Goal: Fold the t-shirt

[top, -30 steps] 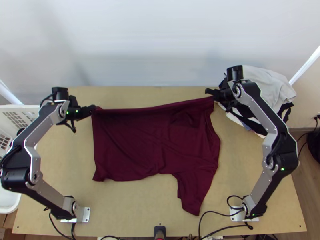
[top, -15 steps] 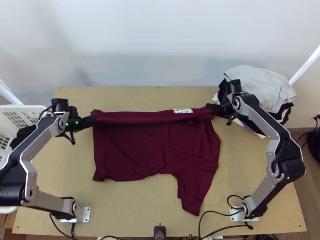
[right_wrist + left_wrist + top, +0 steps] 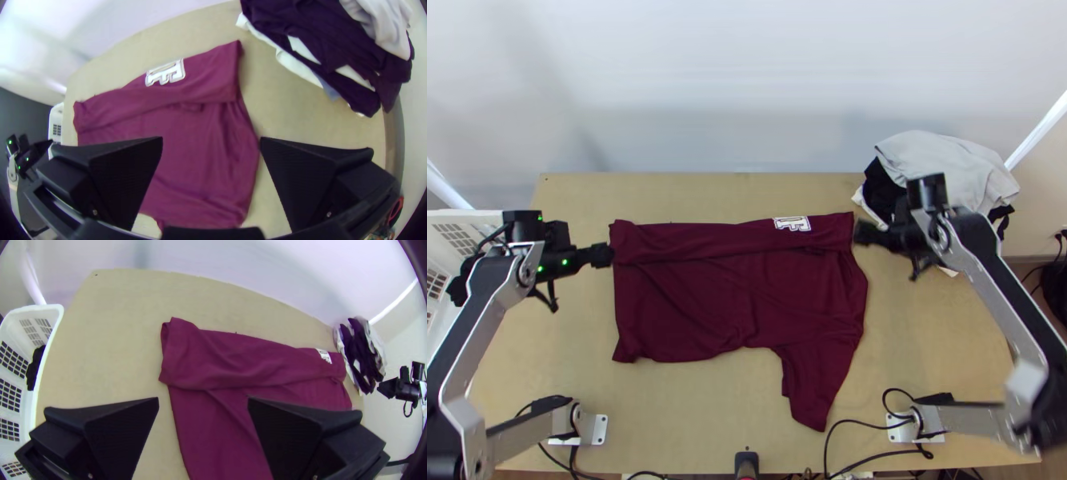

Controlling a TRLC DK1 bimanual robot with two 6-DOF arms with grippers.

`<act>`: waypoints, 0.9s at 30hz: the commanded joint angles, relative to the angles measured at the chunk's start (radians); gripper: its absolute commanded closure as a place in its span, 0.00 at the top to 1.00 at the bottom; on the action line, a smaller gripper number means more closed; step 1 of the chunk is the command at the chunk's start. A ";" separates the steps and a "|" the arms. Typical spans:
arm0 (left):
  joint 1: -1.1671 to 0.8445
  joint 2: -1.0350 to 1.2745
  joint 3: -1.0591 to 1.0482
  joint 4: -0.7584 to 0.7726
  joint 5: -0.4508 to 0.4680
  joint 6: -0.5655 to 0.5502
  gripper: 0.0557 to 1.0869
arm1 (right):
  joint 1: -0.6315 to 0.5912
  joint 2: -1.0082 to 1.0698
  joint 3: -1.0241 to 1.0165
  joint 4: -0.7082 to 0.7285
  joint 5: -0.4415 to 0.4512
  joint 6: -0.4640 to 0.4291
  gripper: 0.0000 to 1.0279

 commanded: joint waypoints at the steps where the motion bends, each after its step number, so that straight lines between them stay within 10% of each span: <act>1: -0.035 -0.084 -0.031 -0.072 0.005 0.096 0.95 | 0.043 -0.081 -0.098 -0.125 -0.035 0.022 0.96; 14: -0.051 -0.174 -0.071 -0.134 -0.024 0.190 0.95 | 0.080 -0.194 -0.434 -0.300 -0.107 0.016 0.84; 27: -0.051 -0.185 -0.102 -0.137 -0.045 0.216 0.95 | 0.158 -0.072 -0.563 -0.107 -0.140 -0.007 0.68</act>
